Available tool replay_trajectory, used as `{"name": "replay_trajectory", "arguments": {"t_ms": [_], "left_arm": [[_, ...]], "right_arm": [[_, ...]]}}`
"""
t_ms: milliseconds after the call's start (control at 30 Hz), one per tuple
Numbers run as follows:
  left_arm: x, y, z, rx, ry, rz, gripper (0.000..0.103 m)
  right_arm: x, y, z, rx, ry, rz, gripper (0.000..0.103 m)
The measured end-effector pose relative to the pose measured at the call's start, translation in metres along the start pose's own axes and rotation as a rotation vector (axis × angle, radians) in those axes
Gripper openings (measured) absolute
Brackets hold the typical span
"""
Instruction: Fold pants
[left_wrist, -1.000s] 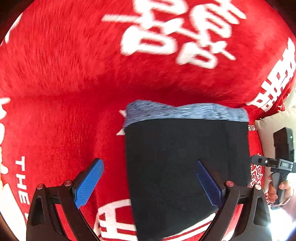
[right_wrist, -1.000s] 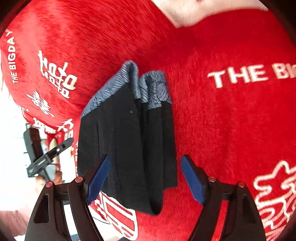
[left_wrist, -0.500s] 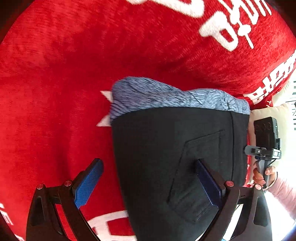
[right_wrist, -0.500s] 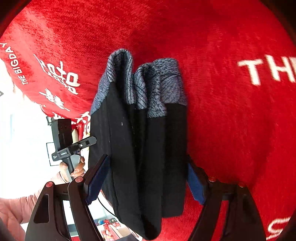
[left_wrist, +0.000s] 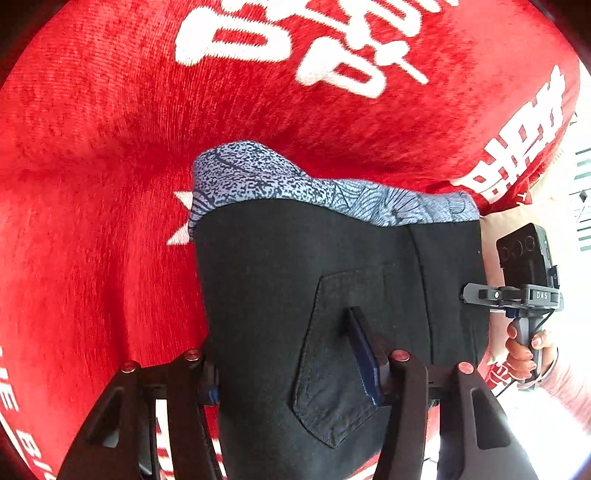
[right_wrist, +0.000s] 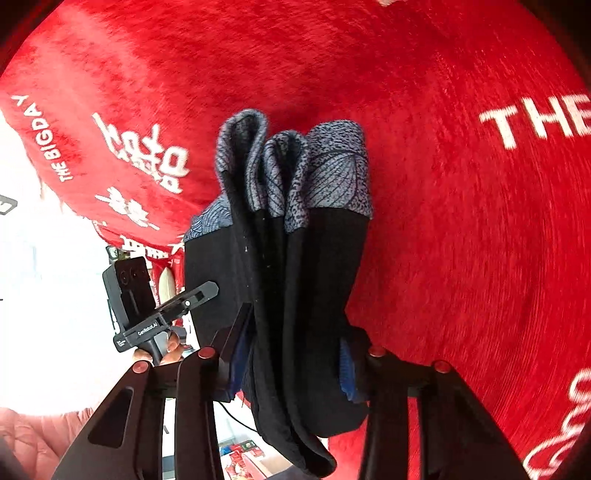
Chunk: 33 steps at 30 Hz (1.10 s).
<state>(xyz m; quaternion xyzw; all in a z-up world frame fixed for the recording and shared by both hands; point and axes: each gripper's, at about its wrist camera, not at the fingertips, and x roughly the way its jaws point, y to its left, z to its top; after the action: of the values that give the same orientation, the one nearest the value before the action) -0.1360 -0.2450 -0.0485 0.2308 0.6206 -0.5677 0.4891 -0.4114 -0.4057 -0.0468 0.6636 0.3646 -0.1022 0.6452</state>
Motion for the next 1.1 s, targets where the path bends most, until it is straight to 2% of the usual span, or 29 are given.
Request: {"name": "replay_trajectory", "arguments": {"t_ms": [200, 367, 600, 733, 800, 933, 1100], "left_arm": [[-0.017, -0.029, -0.029, 0.016, -0.007, 0.02, 0.056], [-0.019, -0.034, -0.057, -0.006, 0.011, 0.032, 0.056], [0.0, -0.025, -0.106, -0.067, 0.053, 0.049, 0.057], [0.004, -0.022, -0.108, -0.086, 0.021, 0.072, 0.065], [0.005, -0.022, -0.107, -0.092, 0.01, 0.116, 0.075], [0.001, -0.021, -0.108, -0.076, -0.004, 0.195, 0.086], [-0.004, -0.033, -0.108, -0.027, -0.022, 0.324, 0.086]], "right_arm": [[-0.011, 0.013, -0.033, 0.013, 0.0, 0.023, 0.043], [-0.017, 0.018, -0.07, 0.017, 0.006, 0.013, 0.043], [-0.014, -0.001, -0.11, 0.015, 0.044, -0.061, 0.044], [-0.009, -0.002, -0.117, -0.027, 0.03, -0.124, 0.047], [-0.01, -0.006, -0.116, -0.029, 0.023, -0.147, 0.049], [-0.005, -0.002, -0.117, -0.061, 0.021, -0.221, 0.054], [-0.005, 0.012, -0.12, -0.082, 0.005, -0.384, 0.062]]}}
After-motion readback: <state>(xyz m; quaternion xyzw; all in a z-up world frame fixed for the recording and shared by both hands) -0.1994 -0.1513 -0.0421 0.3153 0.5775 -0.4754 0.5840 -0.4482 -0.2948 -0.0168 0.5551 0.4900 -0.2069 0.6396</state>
